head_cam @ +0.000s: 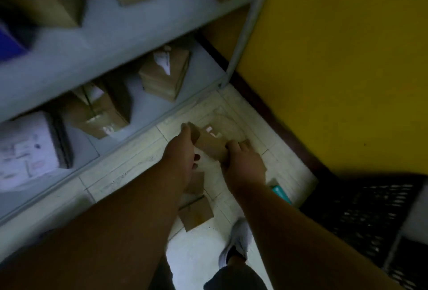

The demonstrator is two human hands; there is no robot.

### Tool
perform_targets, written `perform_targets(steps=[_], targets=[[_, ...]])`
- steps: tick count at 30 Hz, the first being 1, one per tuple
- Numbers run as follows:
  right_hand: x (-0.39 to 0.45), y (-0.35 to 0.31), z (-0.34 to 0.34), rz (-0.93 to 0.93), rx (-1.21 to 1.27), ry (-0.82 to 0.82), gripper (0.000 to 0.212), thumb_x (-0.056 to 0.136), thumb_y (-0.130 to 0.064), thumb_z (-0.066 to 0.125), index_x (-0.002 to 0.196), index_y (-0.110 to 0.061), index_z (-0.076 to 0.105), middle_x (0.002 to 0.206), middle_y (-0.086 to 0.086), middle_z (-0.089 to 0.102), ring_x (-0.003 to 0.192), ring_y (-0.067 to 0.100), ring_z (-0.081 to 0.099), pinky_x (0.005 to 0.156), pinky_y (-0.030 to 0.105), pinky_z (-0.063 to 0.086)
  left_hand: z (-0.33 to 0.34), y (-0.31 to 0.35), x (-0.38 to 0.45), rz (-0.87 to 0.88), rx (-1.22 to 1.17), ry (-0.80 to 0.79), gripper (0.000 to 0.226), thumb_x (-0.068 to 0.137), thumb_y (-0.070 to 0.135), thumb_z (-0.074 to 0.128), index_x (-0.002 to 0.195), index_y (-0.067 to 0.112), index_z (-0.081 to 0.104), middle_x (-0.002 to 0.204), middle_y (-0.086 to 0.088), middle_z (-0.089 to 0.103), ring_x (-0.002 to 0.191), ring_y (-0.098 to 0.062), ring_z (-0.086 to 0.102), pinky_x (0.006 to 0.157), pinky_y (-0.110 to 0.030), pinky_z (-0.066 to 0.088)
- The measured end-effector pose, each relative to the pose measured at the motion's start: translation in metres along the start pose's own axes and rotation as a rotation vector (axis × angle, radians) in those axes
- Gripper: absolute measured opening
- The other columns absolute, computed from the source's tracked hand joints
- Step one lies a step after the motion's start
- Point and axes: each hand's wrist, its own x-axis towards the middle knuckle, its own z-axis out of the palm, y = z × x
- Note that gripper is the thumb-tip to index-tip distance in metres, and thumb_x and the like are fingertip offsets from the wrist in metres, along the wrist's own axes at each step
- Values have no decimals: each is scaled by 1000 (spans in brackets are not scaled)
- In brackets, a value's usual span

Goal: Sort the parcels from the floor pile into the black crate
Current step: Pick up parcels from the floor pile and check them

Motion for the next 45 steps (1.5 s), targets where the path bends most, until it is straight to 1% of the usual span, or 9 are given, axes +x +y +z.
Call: perform_targets(steps=[3, 8, 16, 20, 24, 27, 32, 37, 45], targets=[[-17, -38, -43, 85, 264, 10, 25, 90, -37, 61, 107, -39, 42, 89, -15, 55, 76, 3, 53, 61, 24, 45, -37, 28, -24, 131, 98, -58, 51, 99, 48, 38, 126, 8, 53, 103, -16, 62, 99, -31, 60, 94, -49, 49], [-41, -93, -96, 133, 779, -92, 29, 89, -29, 67, 112, -31, 49, 110, -7, 65, 99, 16, 67, 66, 27, 57, -95, 25, -63, 363, 356, -76, 53, 94, 34, 56, 140, 13, 41, 124, -5, 57, 78, -10, 52, 61, -25, 41], [-74, -131, -116, 0, 1188, -445, 17, 91, -18, 65, 107, -24, 66, 105, 4, 74, 89, 23, 74, 75, 47, 61, -152, -27, -118, 375, -88, -8, 33, 91, 48, 56, 108, 21, 62, 93, -3, 76, 82, -23, 73, 83, -46, 58], [-120, -128, -77, 5, 909, -226, 28, 89, -40, 65, 108, -21, 57, 87, -6, 71, 71, 11, 71, 59, 27, 58, -162, -85, -145, 370, -188, 264, 35, 90, 50, 53, 101, 18, 59, 101, -7, 69, 90, -27, 67, 82, -44, 55], [-192, -139, -36, -107, 617, -331, 35, 95, -56, 46, 109, -24, 44, 86, -3, 64, 70, 13, 66, 54, 27, 55, -194, -161, -178, 328, -100, 505, 31, 94, 50, 44, 96, 19, 51, 89, -1, 61, 77, -16, 58, 58, -28, 39], [-247, -166, -12, -242, 570, -411, 34, 97, -55, 40, 102, -22, 41, 84, 2, 63, 73, 21, 66, 60, 37, 57, -244, -213, -205, 253, -153, 568, 27, 95, 50, 41, 101, 25, 51, 89, 1, 61, 77, -17, 59, 59, -30, 43], [-309, -230, 12, -362, 535, -358, 30, 101, -47, 37, 97, -17, 39, 68, -6, 52, 55, 6, 48, 38, 22, 31, -325, -262, -237, 231, -356, 459, 23, 92, 52, 43, 106, 37, 54, 93, -3, 69, 88, -26, 66, 80, -52, 56], [-384, -309, 65, -201, 687, -340, 31, 101, -42, 41, 101, -11, 39, 71, -6, 47, 58, 13, 46, 51, 26, 30, -411, -325, -245, 208, -719, 487, 41, 82, 40, 70, 116, 22, 58, 102, -7, 73, 90, -28, 71, 77, -46, 58], [-534, -430, 184, 35, 709, -623, 47, 94, -38, 59, 131, -13, 47, 122, 14, 63, 104, 35, 63, 90, 39, 50, -598, -425, -239, 204, -794, 768, 30, 91, 14, 52, 118, 26, 55, 108, -5, 67, 89, -26, 64, 79, -47, 56]])
